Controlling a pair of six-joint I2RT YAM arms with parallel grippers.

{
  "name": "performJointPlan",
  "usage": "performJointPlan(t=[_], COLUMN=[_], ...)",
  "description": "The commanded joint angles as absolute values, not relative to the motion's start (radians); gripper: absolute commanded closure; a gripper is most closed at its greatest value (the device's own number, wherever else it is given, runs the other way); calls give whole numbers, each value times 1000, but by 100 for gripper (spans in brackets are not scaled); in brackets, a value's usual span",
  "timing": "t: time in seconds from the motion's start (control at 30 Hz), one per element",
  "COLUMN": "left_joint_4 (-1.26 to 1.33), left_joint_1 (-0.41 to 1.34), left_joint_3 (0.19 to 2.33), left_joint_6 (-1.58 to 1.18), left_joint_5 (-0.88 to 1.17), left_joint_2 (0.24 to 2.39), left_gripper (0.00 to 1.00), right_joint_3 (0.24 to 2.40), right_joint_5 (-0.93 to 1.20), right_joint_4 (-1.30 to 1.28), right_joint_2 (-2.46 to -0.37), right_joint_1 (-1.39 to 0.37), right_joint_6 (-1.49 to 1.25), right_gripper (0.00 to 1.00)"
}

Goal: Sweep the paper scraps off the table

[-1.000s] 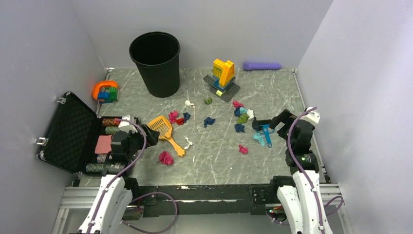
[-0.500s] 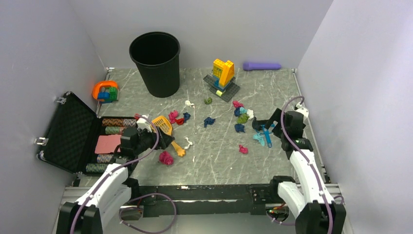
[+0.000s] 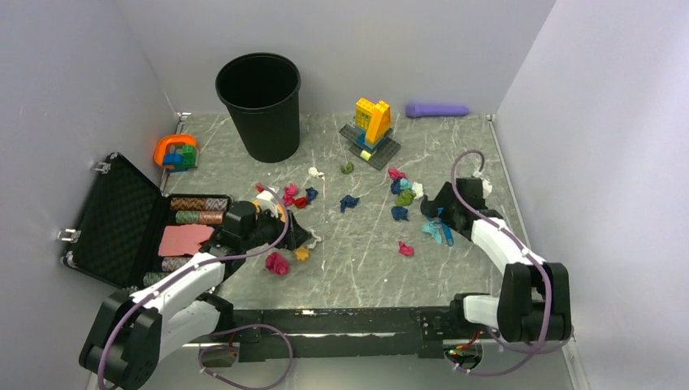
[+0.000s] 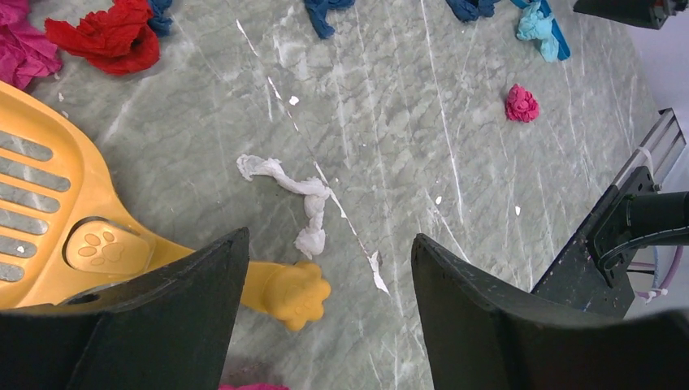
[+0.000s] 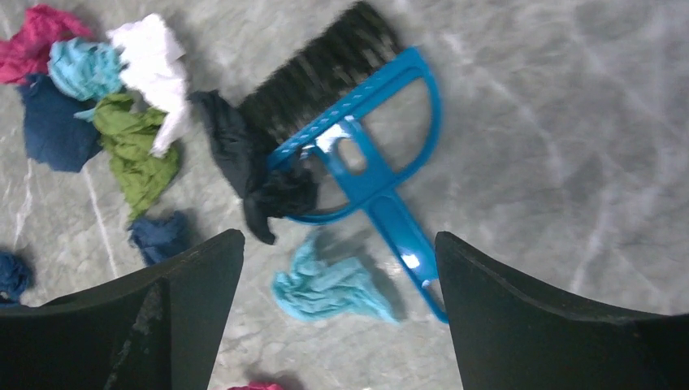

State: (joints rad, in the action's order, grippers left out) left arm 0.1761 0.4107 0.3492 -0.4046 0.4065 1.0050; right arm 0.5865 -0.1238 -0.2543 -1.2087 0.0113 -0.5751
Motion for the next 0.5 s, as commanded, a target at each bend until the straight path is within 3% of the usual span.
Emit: performJointPlan(t=[0.0, 0.47], left_joint_4=[213, 180], left_joint_1=[426, 430], left_joint_3=[385, 375], left_joint_6=[-380, -369], left_joint_5=[395, 368], left_joint_2=[997, 931], left_gripper=[21, 21], right_joint_3=[670, 803], right_joint_5=[-153, -75], right_joint_4=[-180, -112], right_joint_2=[-1282, -1556], right_joint_1=[-75, -308], right_joint_6=[-624, -728], right_gripper=[9, 11])
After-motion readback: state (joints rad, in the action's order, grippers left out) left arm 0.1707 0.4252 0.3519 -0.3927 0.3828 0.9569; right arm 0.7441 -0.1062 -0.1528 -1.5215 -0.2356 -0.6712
